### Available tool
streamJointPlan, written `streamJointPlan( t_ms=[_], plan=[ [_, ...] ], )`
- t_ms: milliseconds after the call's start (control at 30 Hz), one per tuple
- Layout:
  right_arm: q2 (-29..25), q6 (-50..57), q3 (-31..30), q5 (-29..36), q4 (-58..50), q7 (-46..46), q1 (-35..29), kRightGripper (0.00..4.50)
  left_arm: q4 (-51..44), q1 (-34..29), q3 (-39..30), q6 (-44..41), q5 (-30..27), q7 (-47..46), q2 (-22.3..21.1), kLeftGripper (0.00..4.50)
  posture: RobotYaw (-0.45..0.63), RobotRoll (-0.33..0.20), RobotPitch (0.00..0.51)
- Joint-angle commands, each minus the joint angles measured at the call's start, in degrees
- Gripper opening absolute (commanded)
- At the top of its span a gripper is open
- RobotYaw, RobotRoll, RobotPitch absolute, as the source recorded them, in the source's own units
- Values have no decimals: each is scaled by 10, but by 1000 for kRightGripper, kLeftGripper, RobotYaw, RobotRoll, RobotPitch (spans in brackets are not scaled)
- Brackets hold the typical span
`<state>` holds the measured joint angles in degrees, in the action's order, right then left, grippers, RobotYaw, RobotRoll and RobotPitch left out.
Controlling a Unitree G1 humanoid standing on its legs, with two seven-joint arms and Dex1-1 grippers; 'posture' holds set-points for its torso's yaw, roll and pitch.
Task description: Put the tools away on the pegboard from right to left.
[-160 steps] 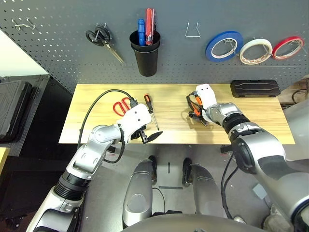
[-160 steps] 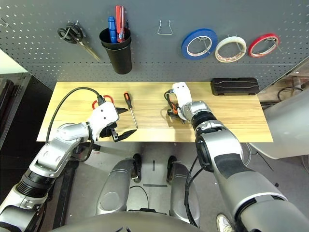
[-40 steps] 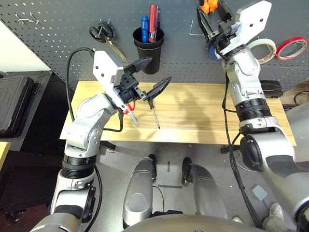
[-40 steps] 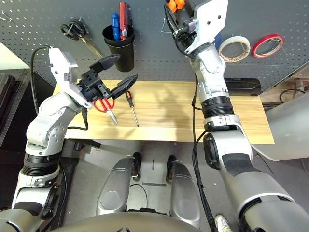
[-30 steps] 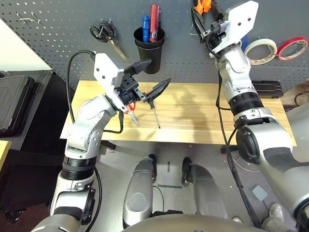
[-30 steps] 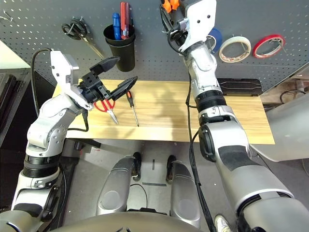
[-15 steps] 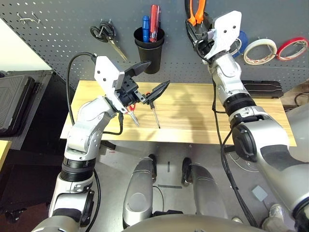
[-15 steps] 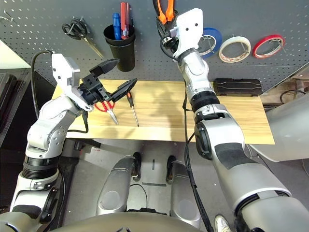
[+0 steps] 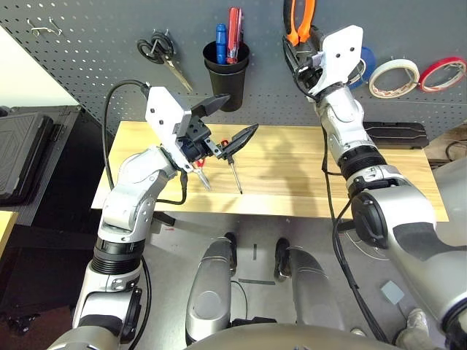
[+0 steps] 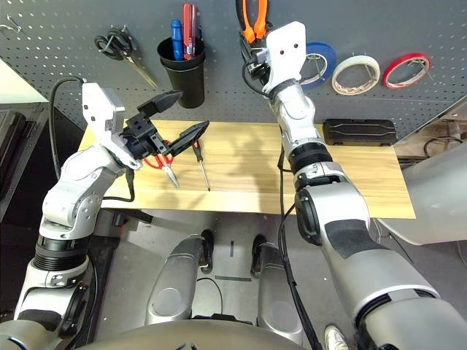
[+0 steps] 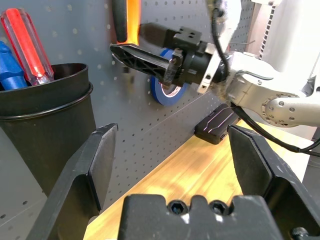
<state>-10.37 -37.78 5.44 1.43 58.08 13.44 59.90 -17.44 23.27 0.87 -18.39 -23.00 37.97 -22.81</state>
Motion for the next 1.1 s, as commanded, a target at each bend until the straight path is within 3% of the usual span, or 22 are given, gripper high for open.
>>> streamJointPlan(
  t_ms=[33,300,567,767,1100],
  plan=[
    [-14,-43,1,-6,-35,-5,-23,4491,-6,-2,6,-3,4,0,-3,4500,257,0,236],
    [-39,-93,-15,4,-137,41,-102,4491,-8,0,4,-5,3,-4,-4,4500,258,0,237],
    [-80,38,-35,38,-307,118,-227,4491,-3,-4,7,-3,10,-9,-6,4500,248,0,239],
    [-112,138,-46,63,-402,179,-316,4491,48,4,10,21,62,-59,15,4500,245,0,243],
    [-170,271,-77,63,-462,267,-437,4491,88,-29,31,-14,117,-126,49,4500,235,0,250]
  ],
)
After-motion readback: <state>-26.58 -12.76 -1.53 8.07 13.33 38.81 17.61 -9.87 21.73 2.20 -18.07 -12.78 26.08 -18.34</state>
